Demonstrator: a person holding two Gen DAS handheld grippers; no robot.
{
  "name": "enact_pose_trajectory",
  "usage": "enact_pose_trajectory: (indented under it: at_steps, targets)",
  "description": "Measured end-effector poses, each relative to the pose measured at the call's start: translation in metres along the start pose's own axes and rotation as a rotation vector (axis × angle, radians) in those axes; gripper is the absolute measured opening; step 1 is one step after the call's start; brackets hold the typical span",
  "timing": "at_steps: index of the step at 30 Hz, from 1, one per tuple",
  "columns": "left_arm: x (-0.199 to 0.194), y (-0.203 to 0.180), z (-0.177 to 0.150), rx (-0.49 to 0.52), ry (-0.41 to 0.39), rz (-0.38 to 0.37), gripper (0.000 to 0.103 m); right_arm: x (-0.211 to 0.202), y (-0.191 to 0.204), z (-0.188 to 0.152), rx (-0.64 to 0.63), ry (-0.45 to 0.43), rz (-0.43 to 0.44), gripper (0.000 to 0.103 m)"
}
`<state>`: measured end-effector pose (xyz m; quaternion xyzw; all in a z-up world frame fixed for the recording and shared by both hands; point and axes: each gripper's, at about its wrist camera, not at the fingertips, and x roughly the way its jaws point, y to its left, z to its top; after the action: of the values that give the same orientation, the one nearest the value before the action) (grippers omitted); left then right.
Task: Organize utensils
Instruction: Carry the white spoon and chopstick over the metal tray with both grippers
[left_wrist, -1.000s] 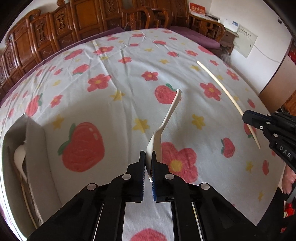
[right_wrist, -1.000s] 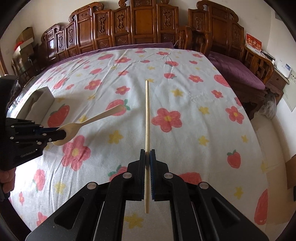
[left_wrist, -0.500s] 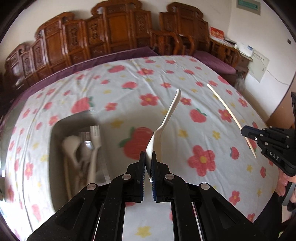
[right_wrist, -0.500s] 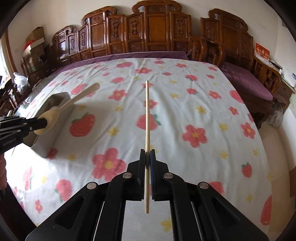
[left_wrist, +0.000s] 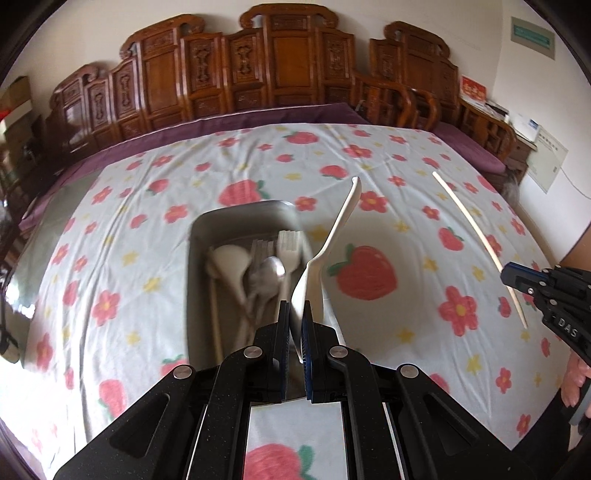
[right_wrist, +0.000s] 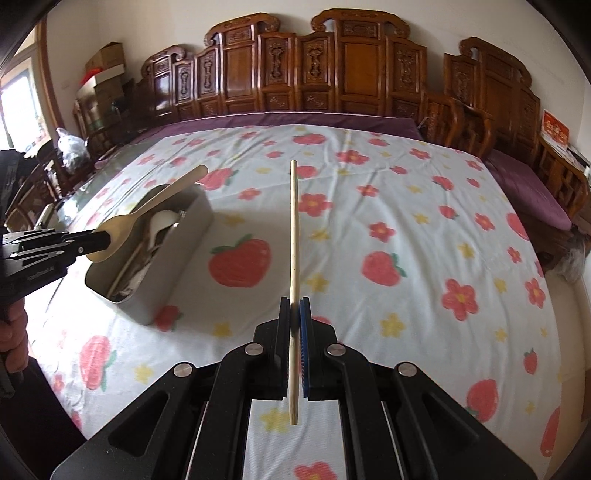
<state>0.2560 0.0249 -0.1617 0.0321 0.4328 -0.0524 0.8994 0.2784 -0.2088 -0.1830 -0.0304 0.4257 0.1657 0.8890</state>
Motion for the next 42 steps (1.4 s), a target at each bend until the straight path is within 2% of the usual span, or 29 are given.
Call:
enact_pose_trajectory:
  at_steps: [10, 17, 27, 42]
  targets:
    - [0.006, 0.037, -0.014, -0.083, 0.000, 0.061, 0.005, 0.011, 0.037, 0.005, -0.033, 0.014, 0.049, 0.006]
    - [0.017, 0.052, -0.020, -0.123, 0.012, 0.067, 0.005, 0.020, 0.057, 0.008, -0.054, 0.026, 0.071, 0.006]
    - [0.026, 0.056, -0.020, -0.140, 0.004, 0.054, 0.005, 0.029, 0.076, 0.018, -0.068, 0.031, 0.104, 0.006]
    - [0.021, 0.047, -0.016, -0.114, -0.030, 0.033, 0.005, 0.042, 0.092, 0.028, -0.072, 0.038, 0.132, 0.006]
